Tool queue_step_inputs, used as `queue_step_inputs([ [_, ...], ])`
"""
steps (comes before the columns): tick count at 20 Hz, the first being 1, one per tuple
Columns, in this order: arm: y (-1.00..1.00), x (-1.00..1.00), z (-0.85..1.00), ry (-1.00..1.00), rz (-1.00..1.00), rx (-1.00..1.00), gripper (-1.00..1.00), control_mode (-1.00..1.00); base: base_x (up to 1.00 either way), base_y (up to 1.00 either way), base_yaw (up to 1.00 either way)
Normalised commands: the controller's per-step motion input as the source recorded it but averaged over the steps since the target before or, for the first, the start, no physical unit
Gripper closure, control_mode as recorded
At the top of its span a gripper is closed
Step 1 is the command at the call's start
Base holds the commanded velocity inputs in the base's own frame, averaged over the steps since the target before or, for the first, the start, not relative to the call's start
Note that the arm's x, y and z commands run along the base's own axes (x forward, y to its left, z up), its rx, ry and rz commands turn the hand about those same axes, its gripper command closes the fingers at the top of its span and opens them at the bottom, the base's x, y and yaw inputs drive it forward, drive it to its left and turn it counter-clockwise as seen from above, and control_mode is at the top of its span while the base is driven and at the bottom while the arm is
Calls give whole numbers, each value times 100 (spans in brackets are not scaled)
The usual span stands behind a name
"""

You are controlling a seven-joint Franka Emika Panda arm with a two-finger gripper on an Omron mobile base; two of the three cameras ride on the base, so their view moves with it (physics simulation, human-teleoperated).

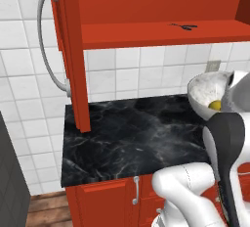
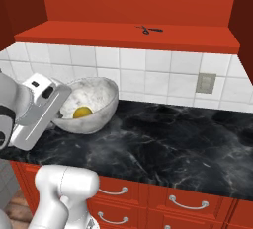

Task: Pick the lemon from the cabinet and place it in the bowl. Then pick the bowl and place it in the sink. Then turn on the sink facuet.

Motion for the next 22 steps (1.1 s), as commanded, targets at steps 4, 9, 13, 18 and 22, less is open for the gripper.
queue_step_inputs([
  [4, 0, -28, 59, 0, 9, 4, 100, -100, 0, 0, 0],
  [9, 0, -33, 23, 0, 8, 1, 100, -100, 0, 0, 0],
  [13, 2, -13, 0, 0, 3, 0, 100, 100, -15, 8, 2],
  [18, 0, 0, 0, 0, 0, 0, 100, 100, -73, 5, 1],
  [22, 0, 0, 0, 0, 0, 0, 100, 100, -92, -6, -7],
])
